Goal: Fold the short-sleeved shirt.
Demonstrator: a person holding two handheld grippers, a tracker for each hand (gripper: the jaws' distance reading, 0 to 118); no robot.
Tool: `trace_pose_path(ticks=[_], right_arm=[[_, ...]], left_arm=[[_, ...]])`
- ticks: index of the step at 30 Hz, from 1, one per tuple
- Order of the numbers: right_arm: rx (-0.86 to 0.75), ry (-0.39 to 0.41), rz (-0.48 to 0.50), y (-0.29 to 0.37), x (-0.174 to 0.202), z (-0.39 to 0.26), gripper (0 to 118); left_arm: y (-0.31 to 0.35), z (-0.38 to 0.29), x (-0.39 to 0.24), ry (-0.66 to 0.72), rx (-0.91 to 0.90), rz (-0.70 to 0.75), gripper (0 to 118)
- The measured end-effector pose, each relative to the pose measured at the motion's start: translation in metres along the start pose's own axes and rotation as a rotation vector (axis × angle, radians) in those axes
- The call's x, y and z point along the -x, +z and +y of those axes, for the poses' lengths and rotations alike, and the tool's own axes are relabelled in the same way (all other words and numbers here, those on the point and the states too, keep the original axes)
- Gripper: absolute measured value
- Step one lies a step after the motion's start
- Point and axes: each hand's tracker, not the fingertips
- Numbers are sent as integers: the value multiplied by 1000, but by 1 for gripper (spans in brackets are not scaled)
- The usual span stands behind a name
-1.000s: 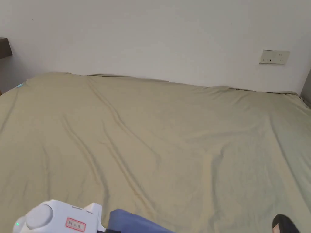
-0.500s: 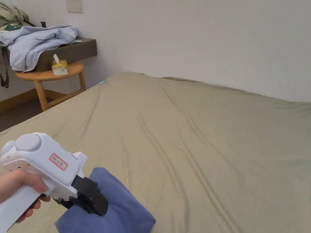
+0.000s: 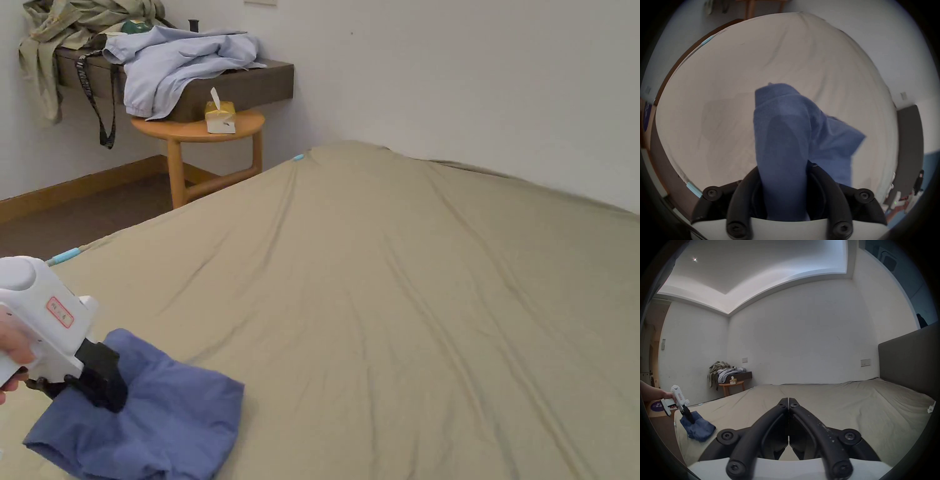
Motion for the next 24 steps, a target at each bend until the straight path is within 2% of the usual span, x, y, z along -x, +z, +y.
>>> trace_pose_path(ticks=[1,2,3,4,5,7,9,11,13,16,19,24], right_arm=[[5,11,5,1,1,1,2],[8,25,12,2,2,2,2],[5,44,6,5,4,5,2],[7,69,-13,7,3,8,2],[5,91,-24,10,0,11,2],[-6,98,-38,19,-6,19,2],[-24,86,-59,31,-16,28,2],[-48,87,-95,48,-26,37,2],[-66,97,-127,67,-39,46,2],[-81,96,-164,105,-62,57,2],[-105,101,-263,146,-87,64,2],[-105,115,-375,200,-115,65,2]], left_arm=[[-5,-4,1,16,-35,46,43],[-5,-8,0,40,-81,115,61],[-2,-13,-7,21,-147,203,85],[4,-18,-16,-21,-220,309,99],[12,-24,-27,-79,-280,413,104],[41,-40,-57,-231,-414,509,104],[76,-67,-98,-336,-553,488,104],[117,-108,-144,-380,-751,375,107],[151,-160,-196,-389,-959,196,118],[174,-233,-269,-439,-1162,-48,118],[169,-292,-337,-446,-1279,-163,118],[143,-364,-410,-384,-1304,-317,118]])
